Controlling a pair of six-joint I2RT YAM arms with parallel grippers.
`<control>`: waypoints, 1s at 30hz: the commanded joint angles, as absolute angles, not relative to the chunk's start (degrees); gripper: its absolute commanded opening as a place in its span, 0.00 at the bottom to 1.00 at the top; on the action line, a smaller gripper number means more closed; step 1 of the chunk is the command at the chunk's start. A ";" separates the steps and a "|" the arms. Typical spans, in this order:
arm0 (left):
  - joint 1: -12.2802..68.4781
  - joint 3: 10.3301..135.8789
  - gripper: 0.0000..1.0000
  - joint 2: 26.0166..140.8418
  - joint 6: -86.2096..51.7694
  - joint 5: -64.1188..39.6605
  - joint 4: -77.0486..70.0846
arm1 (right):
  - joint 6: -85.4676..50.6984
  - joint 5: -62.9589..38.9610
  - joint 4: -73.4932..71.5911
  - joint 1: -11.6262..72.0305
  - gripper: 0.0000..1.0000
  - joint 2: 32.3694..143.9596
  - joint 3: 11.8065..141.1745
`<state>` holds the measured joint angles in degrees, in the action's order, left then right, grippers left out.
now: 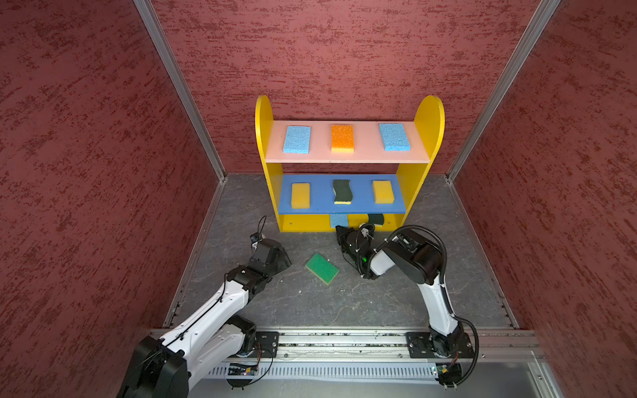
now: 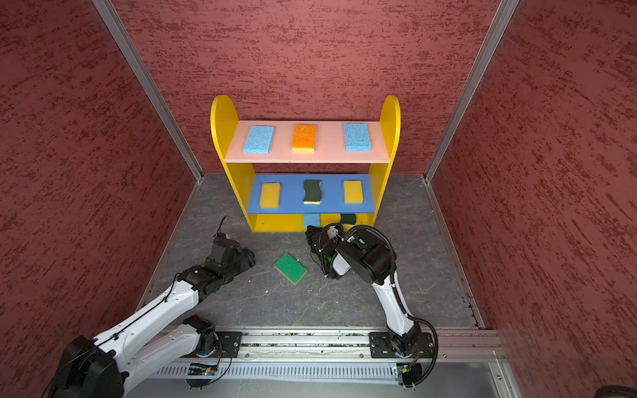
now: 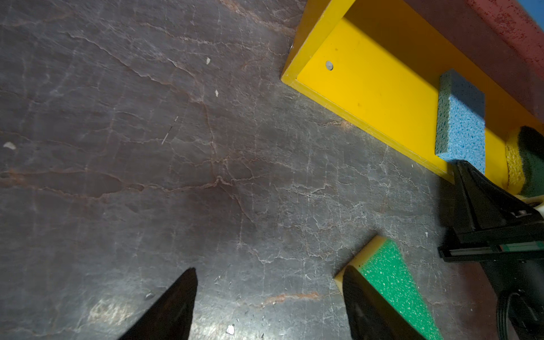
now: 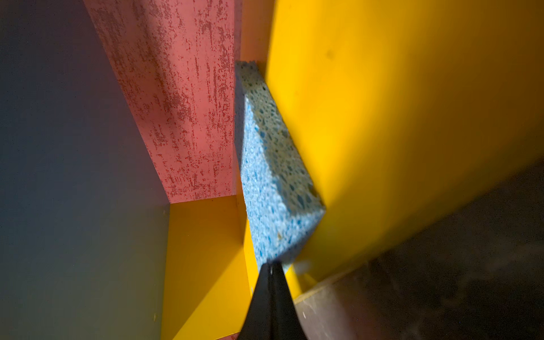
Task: Arrange cleaning sponges on a shelf
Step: Move the cleaning sponge to the shelf.
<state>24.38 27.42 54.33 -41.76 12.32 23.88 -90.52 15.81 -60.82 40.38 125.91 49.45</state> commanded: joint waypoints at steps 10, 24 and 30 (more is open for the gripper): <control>25.98 29.14 0.79 54.76 -42.83 14.81 23.96 | -84.75 13.43 -54.09 40.44 0.00 125.97 46.44; 30.14 30.67 0.84 50.77 -45.78 19.66 31.42 | -73.96 12.53 -50.33 42.27 0.00 110.66 37.67; 33.27 32.95 0.87 50.70 -47.08 22.20 35.61 | -67.59 12.09 -40.63 42.97 0.03 102.00 35.94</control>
